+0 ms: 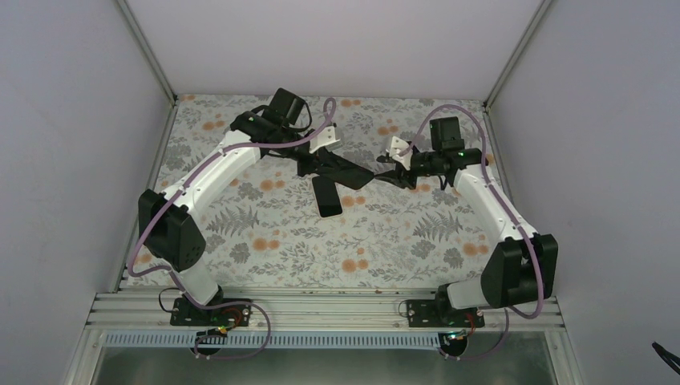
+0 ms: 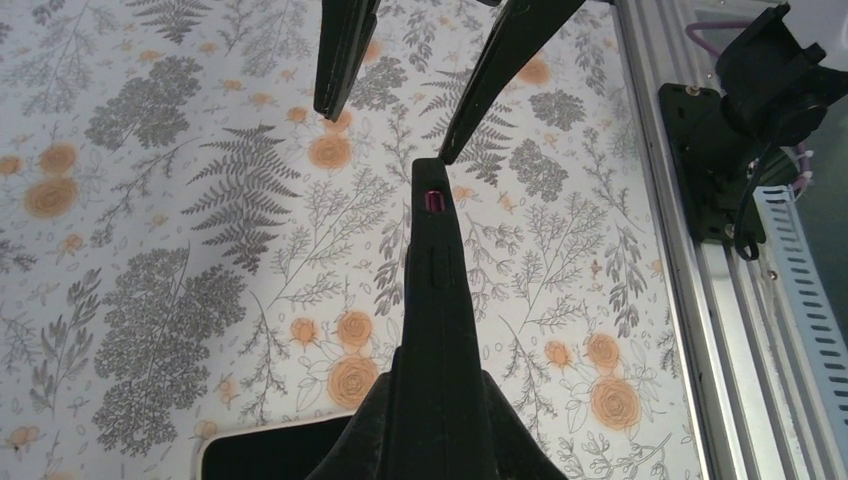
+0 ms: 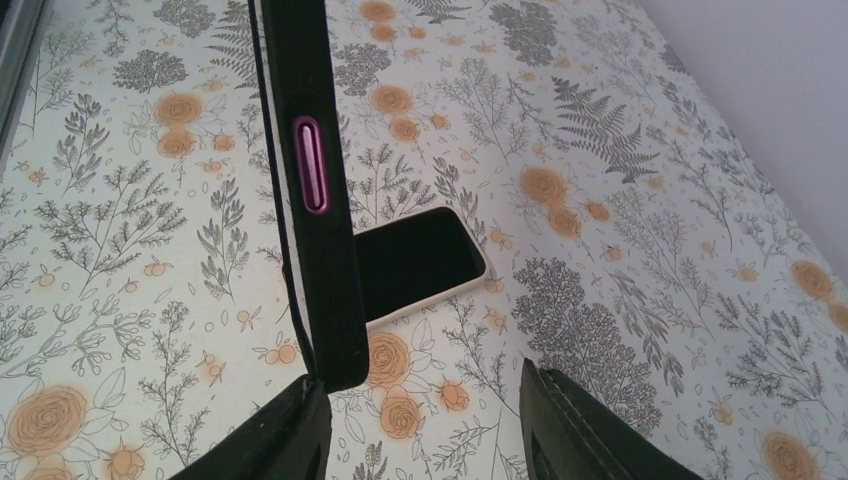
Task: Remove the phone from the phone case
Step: Remove the phone case from the phone.
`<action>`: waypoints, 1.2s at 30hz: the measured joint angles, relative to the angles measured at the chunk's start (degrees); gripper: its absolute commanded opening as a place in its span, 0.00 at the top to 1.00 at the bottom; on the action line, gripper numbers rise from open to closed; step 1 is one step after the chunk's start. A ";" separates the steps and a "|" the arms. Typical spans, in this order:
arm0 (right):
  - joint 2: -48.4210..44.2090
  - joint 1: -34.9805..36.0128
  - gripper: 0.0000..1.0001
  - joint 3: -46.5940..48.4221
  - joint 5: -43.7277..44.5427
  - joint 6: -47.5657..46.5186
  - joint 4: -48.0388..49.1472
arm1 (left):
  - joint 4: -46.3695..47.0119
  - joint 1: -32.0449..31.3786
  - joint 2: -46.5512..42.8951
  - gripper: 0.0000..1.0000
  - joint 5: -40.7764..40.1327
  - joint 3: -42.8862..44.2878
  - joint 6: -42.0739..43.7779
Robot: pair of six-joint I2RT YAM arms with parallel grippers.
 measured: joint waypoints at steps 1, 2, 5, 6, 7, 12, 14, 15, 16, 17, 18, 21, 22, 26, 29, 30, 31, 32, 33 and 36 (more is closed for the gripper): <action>0.46 0.00 0.51 0.09 0.17 0.09 0.13 | -0.07 -0.02 0.00 0.98 -0.26 0.00 0.07; 0.90 0.00 0.51 0.24 0.48 0.20 0.37 | -0.15 -0.02 0.00 0.98 -0.52 0.00 0.15; 1.99 0.22 0.53 0.90 1.09 0.44 0.66 | -0.39 -0.04 0.02 0.98 -1.18 0.00 0.37; 2.29 0.28 0.53 1.16 1.44 0.52 0.92 | -0.61 -0.09 0.02 0.98 -1.18 0.00 0.46; 2.60 0.31 0.53 1.53 1.81 0.57 0.98 | -0.79 -0.22 0.02 0.98 -1.20 0.00 0.59; 3.54 0.72 0.53 2.16 2.80 1.05 1.31 | -0.74 -0.46 0.02 0.98 -1.79 0.09 0.59; 3.85 1.27 0.51 2.43 3.52 1.11 1.36 | -0.85 -0.52 0.02 0.98 -2.29 0.13 0.59; 4.02 1.73 0.51 2.58 3.67 1.14 1.36 | -0.90 -0.55 0.02 0.98 -2.64 0.15 0.59; 4.31 2.27 0.50 2.86 4.11 1.07 1.29 | -0.94 -0.57 0.02 0.98 -3.06 0.17 0.59; 4.57 2.67 0.48 3.02 4.35 1.01 1.22 | -1.05 -0.59 0.02 0.98 -3.32 0.17 0.57; 4.70 3.06 0.47 3.10 4.55 0.98 1.18 | -1.29 -0.59 0.02 0.98 -3.61 0.17 0.57; 4.76 4.13 0.43 3.61 4.94 0.22 -0.50 | -2.62 -0.68 0.02 0.98 -3.58 0.17 0.55; 4.76 4.39 0.43 3.93 4.94 0.02 -1.07 | -2.93 -0.70 0.02 0.98 -3.43 0.17 0.55; 6.49 6.36 0.46 8.55 3.56 -2.10 -6.69 | -4.09 -0.76 0.04 0.98 -3.65 0.50 0.31; 9.03 9.55 0.52 14.27 -1.03 -4.68 -10.58 | -5.18 -1.27 1.01 0.98 -3.45 1.62 0.13; 10.32 10.93 0.56 16.52 -3.13 -6.32 -12.44 | -5.16 -1.70 1.75 0.98 -2.49 2.86 0.09; 11.45 12.20 0.57 18.03 -5.33 -7.72 -14.10 | -5.22 -2.19 2.43 0.98 -1.46 4.22 1.03; 12.20 12.26 0.58 18.91 -7.21 -8.72 -15.98 | -5.95 -1.99 2.47 0.98 -0.94 5.22 0.48; 12.81 12.37 0.58 19.65 -8.61 -9.09 -17.16 | -6.75 -1.92 2.47 0.98 -1.46 6.01 0.61; 13.00 13.00 0.57 19.87 -9.99 -9.05 -17.25 | -9.51 -1.77 2.47 0.98 -1.29 7.30 0.70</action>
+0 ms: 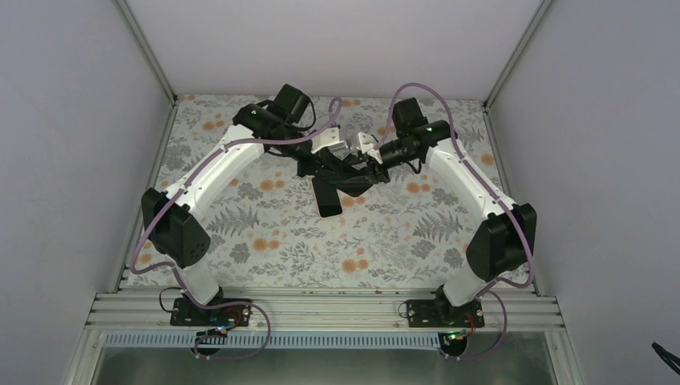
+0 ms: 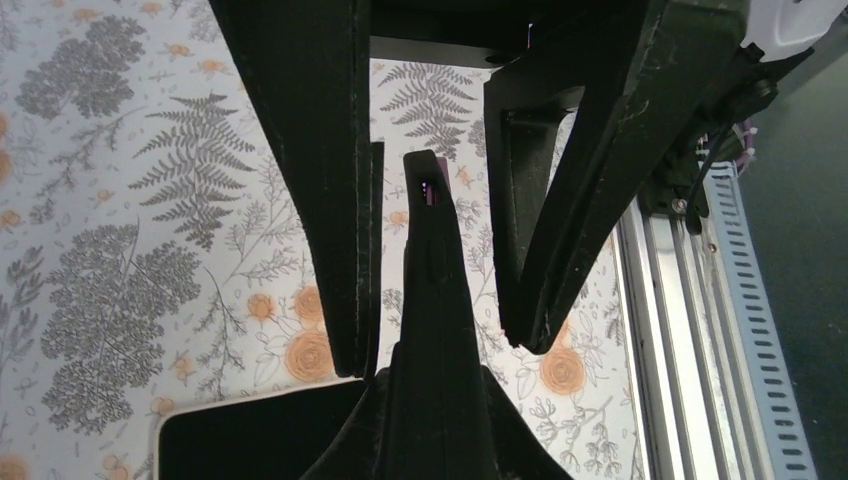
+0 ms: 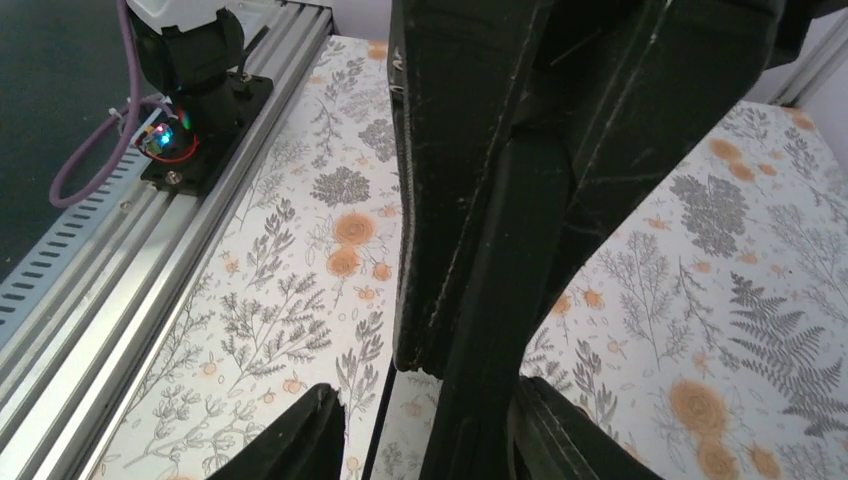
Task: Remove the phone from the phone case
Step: Remove the phone case from the phone.
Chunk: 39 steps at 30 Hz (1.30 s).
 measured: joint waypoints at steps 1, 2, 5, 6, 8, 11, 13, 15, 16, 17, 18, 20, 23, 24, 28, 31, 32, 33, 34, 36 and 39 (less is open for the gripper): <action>-0.11 0.24 0.57 -0.24 -0.20 0.04 0.28 | -0.83 0.07 -0.02 0.98 0.04 0.17 0.13; -0.33 0.39 0.56 -0.68 -0.28 0.17 0.66 | -1.38 0.13 -0.07 0.98 0.02 0.20 0.33; -2.10 0.52 0.53 -3.10 0.11 0.35 2.08 | -1.46 -0.02 -0.31 0.98 -0.11 -0.48 0.83; -3.17 0.52 0.53 -4.37 0.57 0.24 2.25 | -0.94 -0.22 -0.63 0.98 -0.28 -1.29 0.90; -4.92 0.63 0.52 -6.49 1.40 0.00 2.67 | -0.09 -0.68 -1.25 0.98 -0.42 -2.58 1.05; -7.82 0.68 0.52 -10.36 2.99 -0.48 3.19 | 0.72 -1.90 -1.79 0.98 -0.63 -3.82 1.11; -9.49 -0.20 0.52 -12.59 3.67 -0.50 3.78 | 1.07 -2.49 -1.81 0.98 -0.57 -3.87 1.25; -10.97 -1.95 0.52 -14.38 3.72 -0.48 4.11 | 1.68 -2.64 -1.90 0.98 -0.46 -3.87 1.53; -11.56 -2.89 0.52 -15.04 3.74 -0.50 4.11 | 2.19 -2.58 -2.03 0.98 -0.50 -3.87 1.73; -12.15 -4.22 0.52 -15.78 3.65 -0.50 4.09 | 2.56 -2.45 -2.23 0.98 -0.57 -3.87 1.88; -12.68 -5.79 0.52 -16.46 3.54 -0.57 3.74 | 2.93 -2.19 -2.54 0.98 -0.81 -3.87 2.10; -13.31 -8.96 0.52 -17.44 3.37 -1.07 3.17 | 3.26 -1.90 -3.10 0.98 -1.03 -3.87 2.36; -13.46 -12.92 0.53 -18.27 3.04 -2.34 2.23 | 3.61 -1.51 -4.15 0.98 -1.70 -3.87 2.67; -13.46 -13.44 0.54 -18.53 2.84 -2.71 2.03 | 3.63 -1.49 -4.39 0.98 -1.70 -3.87 2.69; -13.46 -13.90 0.55 -18.97 1.66 -3.13 1.81 | 3.61 -1.51 -4.68 0.98 -1.68 -3.87 2.71; -13.46 -13.90 0.56 -18.97 0.70 -3.04 2.23 | 3.65 -1.53 -4.66 0.98 -1.64 -3.87 2.71; -13.46 -13.90 0.57 -18.97 0.48 -3.02 2.45 | 3.63 -1.53 -4.66 0.98 -1.64 -3.87 2.71; -13.46 -13.90 0.57 -18.97 0.42 -2.86 2.75 | 3.61 -1.53 -4.66 0.98 -1.64 -3.87 2.71; -13.46 -13.90 0.57 -18.97 0.42 -2.75 3.23 | 3.58 -1.53 -4.66 0.98 -1.66 -3.87 2.71; -13.46 -13.94 0.58 -18.97 0.44 -2.38 4.11 | 3.61 -1.53 -4.66 0.98 -1.66 -3.87 2.71; -13.42 -14.14 0.59 -18.97 0.52 -1.99 5.22 | 3.58 -1.55 -4.66 0.98 -1.68 -3.87 2.71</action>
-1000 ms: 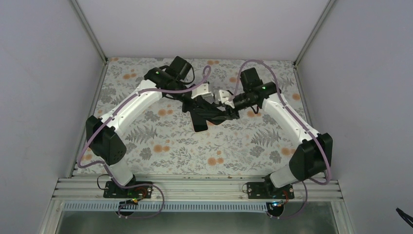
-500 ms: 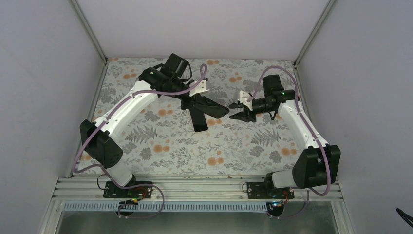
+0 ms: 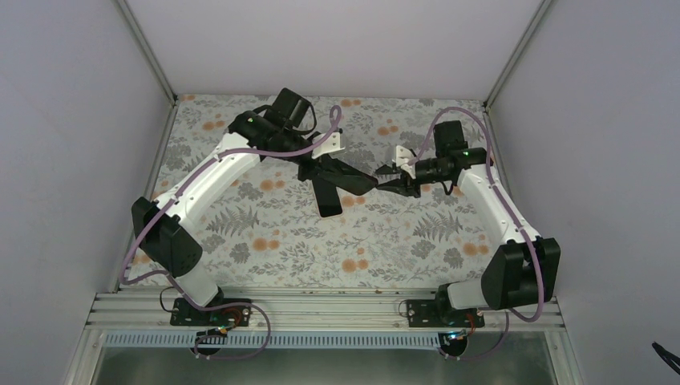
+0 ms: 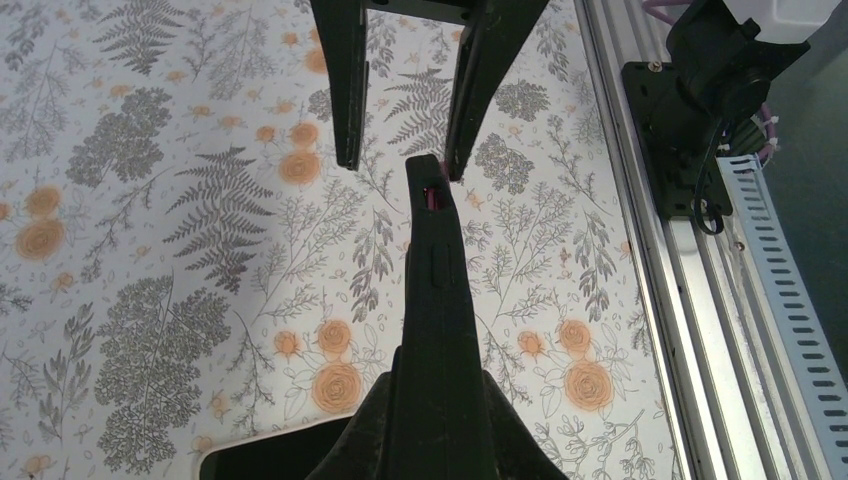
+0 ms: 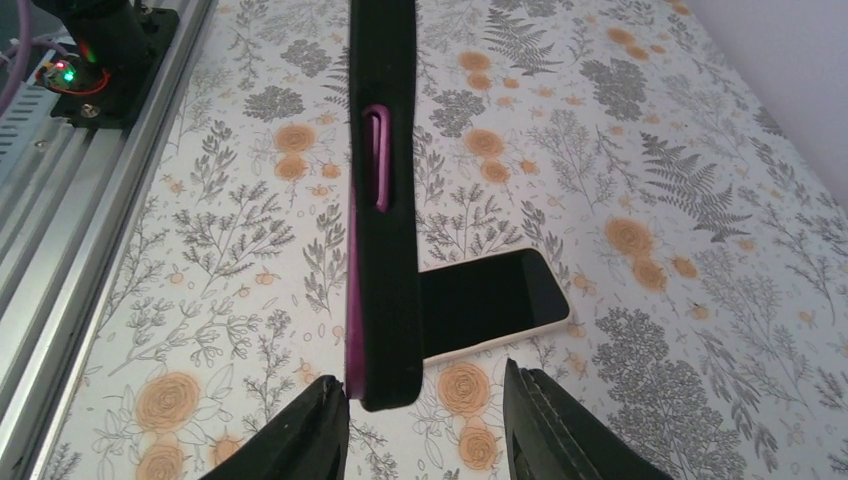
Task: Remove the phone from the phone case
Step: Remove the phone case from the phone.
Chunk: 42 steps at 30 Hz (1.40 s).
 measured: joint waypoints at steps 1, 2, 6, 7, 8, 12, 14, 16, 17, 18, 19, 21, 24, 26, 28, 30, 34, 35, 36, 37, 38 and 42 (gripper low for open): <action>0.07 -0.15 0.60 0.02 0.09 0.15 0.39 | 0.00 0.00 0.00 0.98 0.00 0.00 0.00; 0.20 -0.24 0.60 0.02 0.22 0.28 0.74 | 0.00 0.00 0.00 0.98 0.00 0.00 0.00; 0.48 -0.50 0.61 0.00 0.68 0.48 1.66 | 0.13 0.07 0.00 0.98 -0.28 0.00 0.02; 0.48 -0.61 0.61 0.02 0.87 0.48 1.79 | 0.15 0.07 0.00 0.98 -0.39 0.00 0.02; 0.48 -0.83 0.61 0.00 1.11 0.48 1.84 | 0.15 0.07 0.00 0.98 -0.46 0.00 0.09; 0.81 -1.66 0.61 0.02 1.70 0.48 2.64 | -0.09 0.07 0.00 0.98 -0.26 0.00 0.24; 1.03 -1.97 0.61 0.00 1.88 0.48 3.19 | -0.04 0.04 0.00 0.98 -0.17 0.00 0.22; 1.16 -2.03 0.61 0.00 1.86 0.50 3.43 | -0.04 0.04 0.00 0.98 0.00 0.00 0.22; 1.20 -2.03 0.60 0.02 1.81 0.52 3.45 | -0.04 0.02 0.00 0.98 0.07 0.00 0.22; 1.20 -2.03 0.60 0.02 1.73 0.50 3.41 | -0.04 0.00 0.00 0.98 0.07 0.00 0.20; 1.22 -2.03 0.59 0.00 1.60 0.44 3.26 | -0.04 0.00 0.00 0.98 0.07 0.00 0.22; 1.20 -2.03 0.57 0.02 1.38 0.20 2.64 | -0.02 0.00 0.00 0.98 0.02 0.00 0.22; 1.20 -2.03 0.56 0.02 1.29 -1.20 0.68 | 0.00 0.00 0.00 0.98 -0.11 0.00 0.22; 1.09 -2.03 0.56 0.02 1.27 -2.36 -0.96 | 0.00 0.00 0.00 0.98 -0.37 0.00 0.22; 0.83 -2.03 0.56 0.02 1.22 -3.32 -2.38 | 0.04 0.00 0.00 0.98 -0.44 0.00 0.20; 0.42 -2.03 0.56 0.02 1.18 -3.87 -3.26 | 0.11 0.00 0.00 0.98 -0.42 0.00 0.20; -0.07 -2.03 0.58 0.02 0.92 -3.80 -3.17 | 0.31 0.00 0.00 0.98 -0.39 0.00 0.20; -0.07 -2.03 0.58 0.02 0.85 -3.67 -2.99 | 0.37 0.00 0.00 0.98 -0.39 0.00 0.20; -0.07 -2.03 0.57 0.02 0.63 -3.39 -2.71 | 0.44 0.00 0.00 0.98 -0.39 0.00 0.17; -0.07 -2.03 0.58 0.02 0.39 -3.13 -2.38 | 0.44 0.00 0.00 0.98 -0.39 0.00 0.17; -0.07 -2.03 0.58 0.02 0.13 -2.93 -2.03 | 0.44 0.00 0.00 0.98 -0.39 0.00 0.17; 0.33 -2.03 0.60 0.33 -0.76 -2.05 -0.90 | 0.44 0.00 0.00 0.98 -0.37 0.00 0.17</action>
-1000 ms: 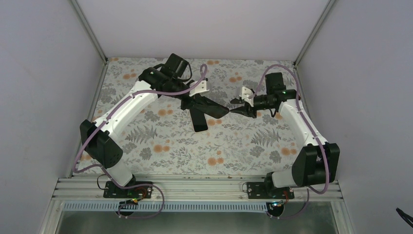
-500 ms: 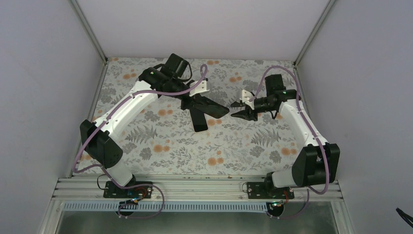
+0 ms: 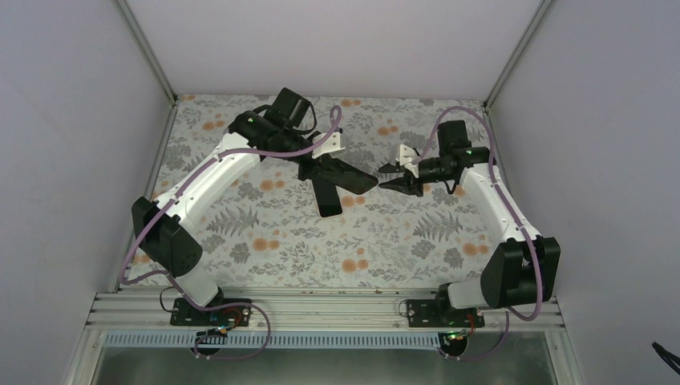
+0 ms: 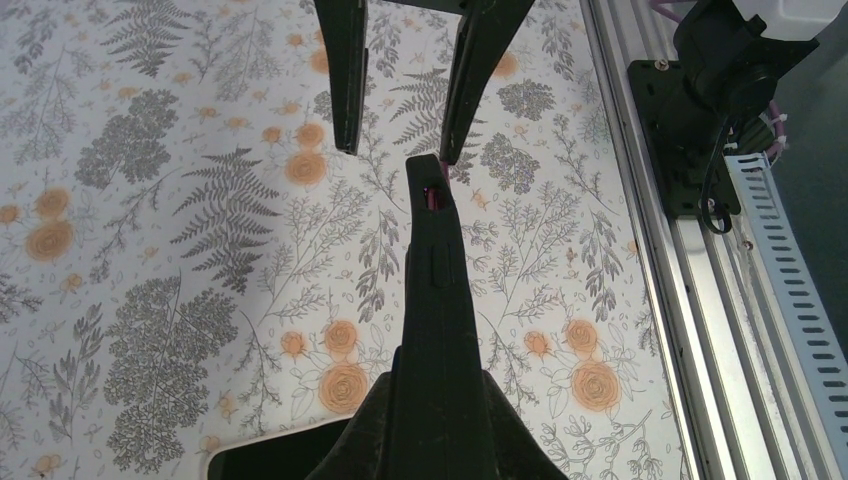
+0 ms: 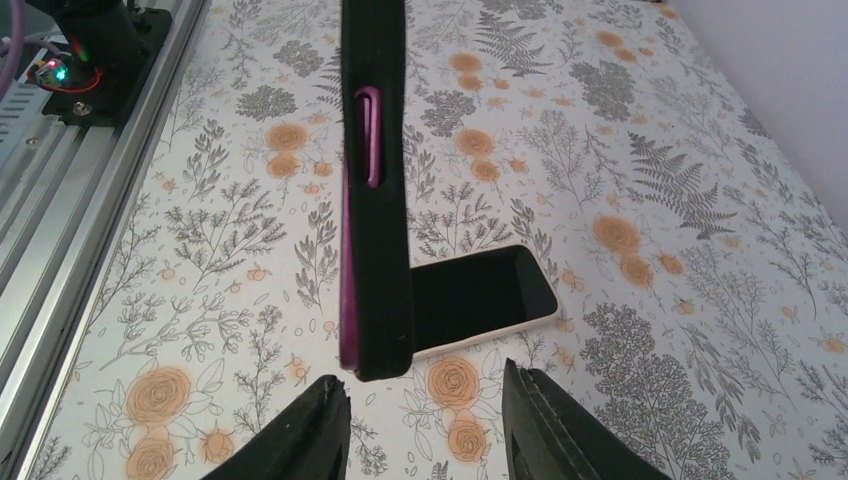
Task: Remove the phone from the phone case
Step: Remove the phone case from the phone.
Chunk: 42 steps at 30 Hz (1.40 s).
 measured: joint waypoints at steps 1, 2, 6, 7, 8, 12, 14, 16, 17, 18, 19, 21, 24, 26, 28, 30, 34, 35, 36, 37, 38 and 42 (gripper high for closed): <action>0.17 0.00 0.60 0.04 -0.04 0.44 0.63 | 0.00 0.00 0.00 0.98 0.00 0.00 0.00; 0.28 0.00 0.61 0.07 -0.09 0.72 0.96 | 0.00 0.00 0.00 0.98 0.00 0.00 0.00; 0.37 0.00 0.62 0.11 -0.20 2.21 2.62 | 0.17 0.00 0.07 0.98 0.00 0.02 -0.02; 0.37 0.00 0.62 0.11 -0.17 2.56 2.99 | 0.26 0.02 0.11 0.98 0.02 0.04 -0.02; 0.37 0.00 0.62 0.11 -0.13 2.91 3.48 | 0.44 0.07 0.11 0.98 0.02 0.07 -0.02; 0.46 0.00 0.64 0.11 0.09 4.52 5.05 | 0.83 0.22 0.15 0.98 -0.07 0.20 -0.22; 0.72 0.04 0.65 0.11 0.13 5.60 6.10 | 0.83 0.42 0.22 0.98 -0.07 0.35 -0.26; 1.01 0.15 0.65 0.11 0.83 7.21 7.91 | 0.83 0.50 0.48 0.98 -0.20 0.63 -0.31; 1.05 0.46 0.65 0.11 1.66 8.15 9.05 | 0.85 0.50 0.83 0.98 -0.39 0.96 -0.35; 1.07 0.55 0.65 0.07 2.62 9.03 10.14 | 0.92 0.50 1.09 0.98 -0.66 1.22 -0.39; 1.14 0.87 0.65 0.07 3.65 10.08 11.39 | 1.09 0.50 1.25 0.98 -0.92 1.33 -0.44; 1.66 1.16 0.65 0.13 4.61 11.52 12.96 | 1.25 0.48 1.31 0.98 -1.42 1.40 -0.46; 3.34 2.03 0.63 0.90 5.38 13.11 14.23 | 1.05 0.37 1.51 0.98 -2.84 1.64 -0.46; 4.31 2.67 0.60 1.51 6.12 13.88 14.60 | 0.70 0.37 1.81 0.98 -3.45 1.99 -0.48; 5.20 3.58 0.57 2.54 7.41 14.14 14.25 | -0.07 0.37 2.12 0.98 -3.91 2.47 -0.52; 5.97 4.37 0.52 3.78 7.76 14.10 13.22 | -1.18 0.44 2.16 0.98 -4.04 2.99 -0.61; 6.64 5.99 0.48 6.54 5.99 13.44 9.88 | -1.95 0.35 2.16 0.98 -3.61 3.54 -0.55; 6.95 6.60 0.48 7.85 5.42 12.35 8.28 | -1.99 0.24 2.14 0.98 -3.37 3.54 -0.52; 7.50 7.32 0.49 9.66 4.85 11.06 6.25 | -1.92 0.20 1.90 0.98 -3.04 3.41 -0.46; 8.20 7.93 0.50 11.47 4.33 9.81 4.44 | -1.88 0.22 1.66 0.98 -2.84 3.30 -0.46; 9.16 8.57 0.53 13.68 4.13 8.59 2.19 | -1.84 0.22 1.22 0.98 -2.69 3.06 -0.46; 12.63 11.80 0.74 18.78 3.65 4.94 -4.72 | -4.02 0.37 0.09 0.98 -3.93 3.06 -0.50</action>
